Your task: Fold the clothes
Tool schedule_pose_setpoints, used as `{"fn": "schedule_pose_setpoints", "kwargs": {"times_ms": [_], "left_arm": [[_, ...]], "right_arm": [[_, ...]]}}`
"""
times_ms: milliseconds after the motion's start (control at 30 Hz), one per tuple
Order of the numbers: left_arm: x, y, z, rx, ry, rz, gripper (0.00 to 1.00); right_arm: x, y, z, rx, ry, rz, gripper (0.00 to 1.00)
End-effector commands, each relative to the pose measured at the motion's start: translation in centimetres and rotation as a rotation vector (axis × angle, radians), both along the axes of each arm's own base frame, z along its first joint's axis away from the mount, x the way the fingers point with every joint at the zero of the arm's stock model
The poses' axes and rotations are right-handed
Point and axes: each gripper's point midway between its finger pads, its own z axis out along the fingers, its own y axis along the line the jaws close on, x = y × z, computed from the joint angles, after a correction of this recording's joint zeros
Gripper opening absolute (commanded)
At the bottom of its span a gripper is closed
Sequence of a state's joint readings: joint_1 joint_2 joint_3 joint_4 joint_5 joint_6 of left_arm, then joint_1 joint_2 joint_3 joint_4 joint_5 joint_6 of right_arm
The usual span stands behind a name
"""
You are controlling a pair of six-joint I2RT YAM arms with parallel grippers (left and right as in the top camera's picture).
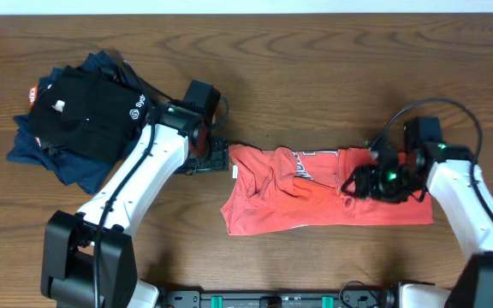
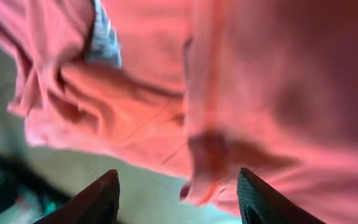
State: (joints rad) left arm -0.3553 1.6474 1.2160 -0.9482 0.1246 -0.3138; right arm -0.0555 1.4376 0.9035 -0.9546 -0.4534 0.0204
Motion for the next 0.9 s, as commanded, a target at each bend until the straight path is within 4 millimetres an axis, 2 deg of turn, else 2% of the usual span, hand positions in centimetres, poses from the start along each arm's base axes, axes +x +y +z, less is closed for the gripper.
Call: {"fn": "schedule_pose_setpoints", "kwargs": {"times_ms": [0,133,300,433,667,867], "left_arm": [[-0.2,0.1,0.4,0.003,0.008,0.0,0.79],[-1.7,-1.1,-0.3,-0.075,0.071,-0.009,0.86],[-2.7,-3.4,-2.3,-0.22,0.095,-0.053,0.9],[-3.0,-5.2,-3.1,-0.34,0.081,-0.111,0.91],[-3.4,-7.0,-4.0,-0.447,0.063,-0.14,0.93],[-4.2,-7.5,-5.8,-0.452,0.065,-0.143,0.93]], "right_arm": [[2.4,-2.5,2.6,-0.141,-0.108,-0.061,0.6],[3.8,-3.3,3.9,-0.182,-0.164,-0.09,0.67],[3.8,-3.4,3.6,-0.19,-0.157,-0.09,0.68],[3.8,-3.8,3.4,-0.215,-0.151,-0.094,0.7],[3.7,-3.8,3.4,-0.215,-0.149,-0.093,0.7],[3.5,-3.8,3.3,-0.214,-0.141,-0.092,0.7]]}}
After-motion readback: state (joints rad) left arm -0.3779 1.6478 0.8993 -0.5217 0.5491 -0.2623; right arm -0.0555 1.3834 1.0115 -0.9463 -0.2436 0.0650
